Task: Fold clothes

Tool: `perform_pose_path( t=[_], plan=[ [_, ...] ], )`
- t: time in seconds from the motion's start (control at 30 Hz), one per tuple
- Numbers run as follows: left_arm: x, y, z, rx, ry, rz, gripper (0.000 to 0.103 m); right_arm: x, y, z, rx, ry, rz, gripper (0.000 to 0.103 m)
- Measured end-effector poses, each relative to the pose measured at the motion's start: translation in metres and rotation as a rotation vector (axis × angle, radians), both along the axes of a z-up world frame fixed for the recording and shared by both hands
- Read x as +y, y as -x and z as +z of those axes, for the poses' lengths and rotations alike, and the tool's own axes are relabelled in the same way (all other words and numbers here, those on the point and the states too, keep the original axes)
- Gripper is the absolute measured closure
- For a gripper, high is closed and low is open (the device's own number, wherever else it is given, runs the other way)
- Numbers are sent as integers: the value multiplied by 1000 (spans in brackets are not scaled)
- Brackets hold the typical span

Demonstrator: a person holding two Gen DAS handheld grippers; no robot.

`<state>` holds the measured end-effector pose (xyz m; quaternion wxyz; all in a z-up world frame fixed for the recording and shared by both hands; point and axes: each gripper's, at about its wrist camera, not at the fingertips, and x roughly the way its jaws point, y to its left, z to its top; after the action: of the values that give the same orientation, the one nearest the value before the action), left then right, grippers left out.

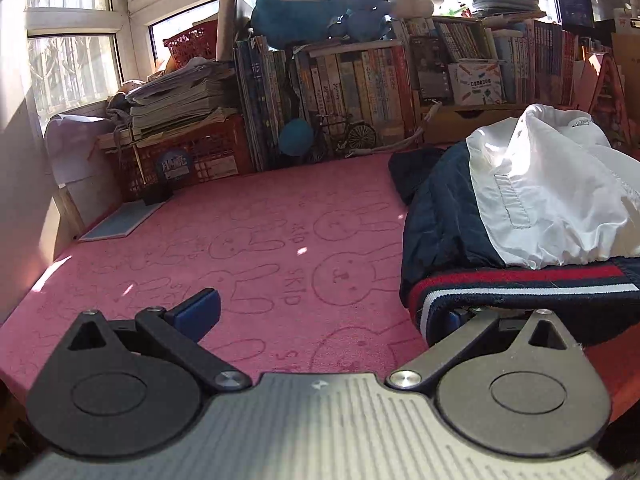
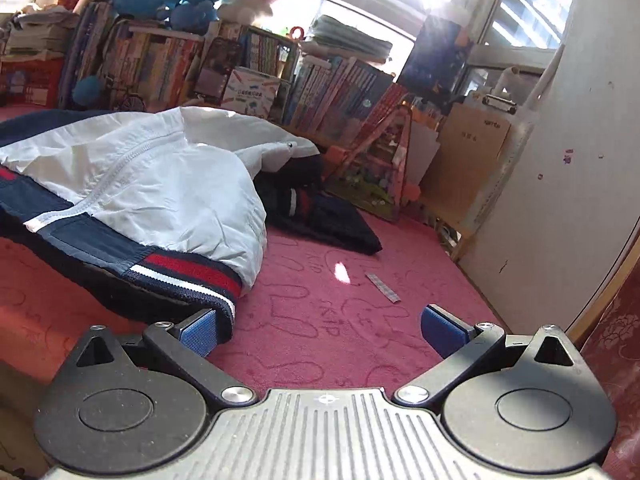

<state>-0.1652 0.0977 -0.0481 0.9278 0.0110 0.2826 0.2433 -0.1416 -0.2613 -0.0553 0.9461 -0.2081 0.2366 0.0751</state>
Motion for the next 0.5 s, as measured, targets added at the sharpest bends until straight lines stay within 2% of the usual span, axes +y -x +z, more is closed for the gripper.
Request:
perform_pose_path(
  t=[0.07,0.13,0.23,0.3,0.4,0.5],
  plan=[
    [8,7,-11,55,56,26,0,8,4,-14,80,27,67,0],
    [9,17,-17,77,63,-1,0,11,13,-17,129,36,168,1],
    [12,36,-10,75,64,-138,0,-4,26,3,168,-54,343,1],
    [18,47,-2,72,77,-214,0,-18,24,24,191,-128,415,0],
    [31,60,14,42,71,-276,0,-29,4,53,139,-221,407,0],
    [46,61,33,-11,69,-292,0,-12,-45,65,88,-290,328,0]
  ],
)
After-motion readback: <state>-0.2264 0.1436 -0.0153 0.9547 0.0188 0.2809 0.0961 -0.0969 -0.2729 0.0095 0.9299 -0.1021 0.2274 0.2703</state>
